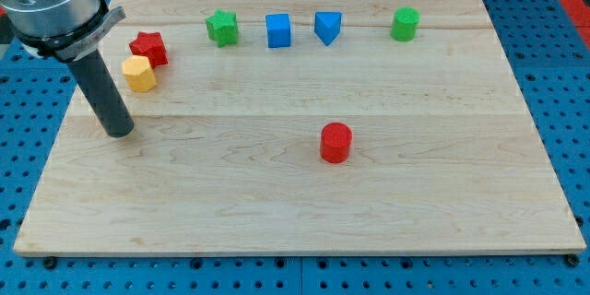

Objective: Place the yellow heart below the yellow hexagon

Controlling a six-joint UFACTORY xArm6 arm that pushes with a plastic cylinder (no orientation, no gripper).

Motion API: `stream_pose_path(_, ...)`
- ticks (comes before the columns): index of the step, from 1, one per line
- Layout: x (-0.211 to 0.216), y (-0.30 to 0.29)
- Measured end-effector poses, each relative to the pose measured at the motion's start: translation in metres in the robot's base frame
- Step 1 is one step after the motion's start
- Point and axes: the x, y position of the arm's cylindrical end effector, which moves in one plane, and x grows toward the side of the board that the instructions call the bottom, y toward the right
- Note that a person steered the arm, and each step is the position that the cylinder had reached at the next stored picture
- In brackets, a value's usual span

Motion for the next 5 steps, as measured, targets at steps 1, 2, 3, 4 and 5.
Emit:
stream_pose_path(1, 0.020, -0.020)
stream_pose_path(2, 0.020, -0.074)
stream_pose_path(3, 0.020, -0.059)
stream_pose_path(4, 0.005, -0.044)
stream_pose_path(5, -0.012, -0.041)
